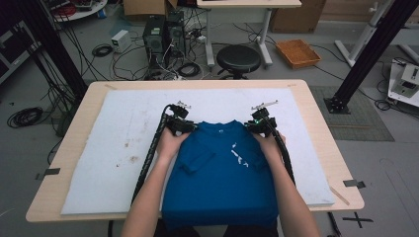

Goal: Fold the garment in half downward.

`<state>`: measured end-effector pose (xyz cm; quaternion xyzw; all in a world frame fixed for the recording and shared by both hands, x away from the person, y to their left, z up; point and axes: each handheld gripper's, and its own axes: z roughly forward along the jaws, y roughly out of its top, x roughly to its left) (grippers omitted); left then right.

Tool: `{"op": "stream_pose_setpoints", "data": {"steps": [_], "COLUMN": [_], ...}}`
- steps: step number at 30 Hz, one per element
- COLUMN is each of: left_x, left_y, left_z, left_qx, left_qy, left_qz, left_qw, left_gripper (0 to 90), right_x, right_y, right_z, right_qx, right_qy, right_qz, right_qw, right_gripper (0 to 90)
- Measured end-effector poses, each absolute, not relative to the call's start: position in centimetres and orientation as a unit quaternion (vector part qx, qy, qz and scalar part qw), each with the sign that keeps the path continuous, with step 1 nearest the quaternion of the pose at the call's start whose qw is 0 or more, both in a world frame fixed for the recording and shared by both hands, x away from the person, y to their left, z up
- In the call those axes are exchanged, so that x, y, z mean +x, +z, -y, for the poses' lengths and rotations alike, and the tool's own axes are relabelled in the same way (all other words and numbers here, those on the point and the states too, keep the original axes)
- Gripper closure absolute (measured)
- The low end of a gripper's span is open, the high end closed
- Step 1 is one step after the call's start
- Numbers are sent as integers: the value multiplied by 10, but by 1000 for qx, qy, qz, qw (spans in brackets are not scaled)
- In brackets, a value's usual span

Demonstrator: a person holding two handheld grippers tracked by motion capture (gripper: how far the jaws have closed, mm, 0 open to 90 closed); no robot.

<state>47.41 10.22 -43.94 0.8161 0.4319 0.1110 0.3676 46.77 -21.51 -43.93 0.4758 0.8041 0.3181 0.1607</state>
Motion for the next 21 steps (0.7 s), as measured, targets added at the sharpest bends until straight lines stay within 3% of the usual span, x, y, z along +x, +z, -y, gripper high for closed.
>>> {"op": "stream_pose_setpoints", "data": {"steps": [4,6,21], "left_x": [473,472,474], "left_y": [-438,-438,-409], "left_z": [-101,-100,-118], "left_qx": [820,824,794], "left_qy": [117,120,156], "left_qz": [-429,-424,-415], "left_qw": [359,357,415], "left_gripper": [813,855,877], "right_x": [466,466,471], "right_y": [-439,-439,-414], "right_z": [212,210,222], "right_qx": [461,459,476], "right_qy": [318,315,414], "right_qz": [-813,-814,-759], "right_qw": [161,166,162], "right_gripper": [872,882,887]}}
